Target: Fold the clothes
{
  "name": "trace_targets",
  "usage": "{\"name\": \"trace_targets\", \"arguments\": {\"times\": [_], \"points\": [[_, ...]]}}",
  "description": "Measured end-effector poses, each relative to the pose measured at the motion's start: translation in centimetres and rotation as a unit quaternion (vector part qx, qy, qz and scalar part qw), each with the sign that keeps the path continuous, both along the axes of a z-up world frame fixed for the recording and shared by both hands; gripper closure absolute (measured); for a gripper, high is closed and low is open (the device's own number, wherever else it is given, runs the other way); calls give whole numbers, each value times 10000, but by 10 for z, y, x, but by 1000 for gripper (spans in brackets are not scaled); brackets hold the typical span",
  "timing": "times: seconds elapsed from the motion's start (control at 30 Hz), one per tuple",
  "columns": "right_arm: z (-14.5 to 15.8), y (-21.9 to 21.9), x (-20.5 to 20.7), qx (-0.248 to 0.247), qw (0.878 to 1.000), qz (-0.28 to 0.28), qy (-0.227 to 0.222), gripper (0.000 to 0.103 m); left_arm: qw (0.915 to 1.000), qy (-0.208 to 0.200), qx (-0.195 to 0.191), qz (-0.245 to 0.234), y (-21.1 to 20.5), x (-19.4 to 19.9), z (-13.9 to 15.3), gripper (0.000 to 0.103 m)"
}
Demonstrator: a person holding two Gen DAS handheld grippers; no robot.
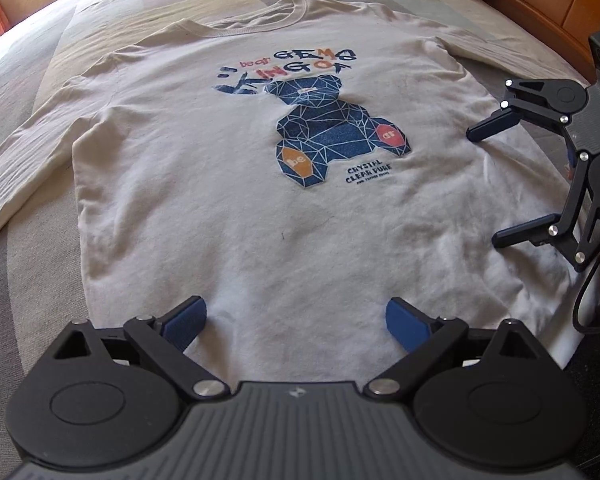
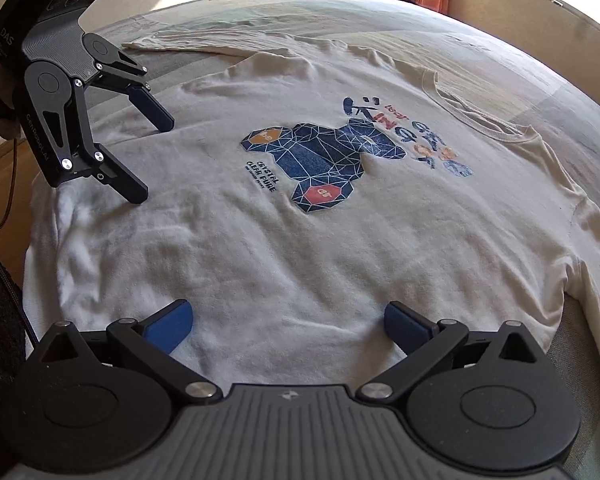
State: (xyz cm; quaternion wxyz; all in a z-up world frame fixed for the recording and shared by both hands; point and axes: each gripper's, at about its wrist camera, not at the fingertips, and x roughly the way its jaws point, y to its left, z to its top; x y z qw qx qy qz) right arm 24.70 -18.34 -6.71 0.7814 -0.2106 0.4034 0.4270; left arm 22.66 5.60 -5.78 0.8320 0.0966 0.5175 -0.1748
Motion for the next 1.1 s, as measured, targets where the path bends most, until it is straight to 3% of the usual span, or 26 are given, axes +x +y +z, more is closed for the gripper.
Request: {"name": "trace_targets", "arguments": {"times": [0.27,0.43,0.6,0.77,0.97,1.1], "points": [[-1,3,-1,-67,9999,-148,-43,0,9970,-689,-321,133,-9,40,23,7],[-1,4,-2,-93,9998,-191,-36,0,9977,-493,-323,325,-11,56,4,7],[-1,2,-3,-57,9997,-234,-58,0,9972,-359,-244,611,3,40,-10,6],[-4,-5,-9,126,9994,-227,-219,0,9967,-323,-51,742,10,41,0,6],[4,-7,-3,89,9989,-447,-140,0,9943,-847,-184,617,-3,83,17,6],[18,-10,12,250,9953,-873,-332,0,9943,-692,-189,787,-12,116,1,6]]}}
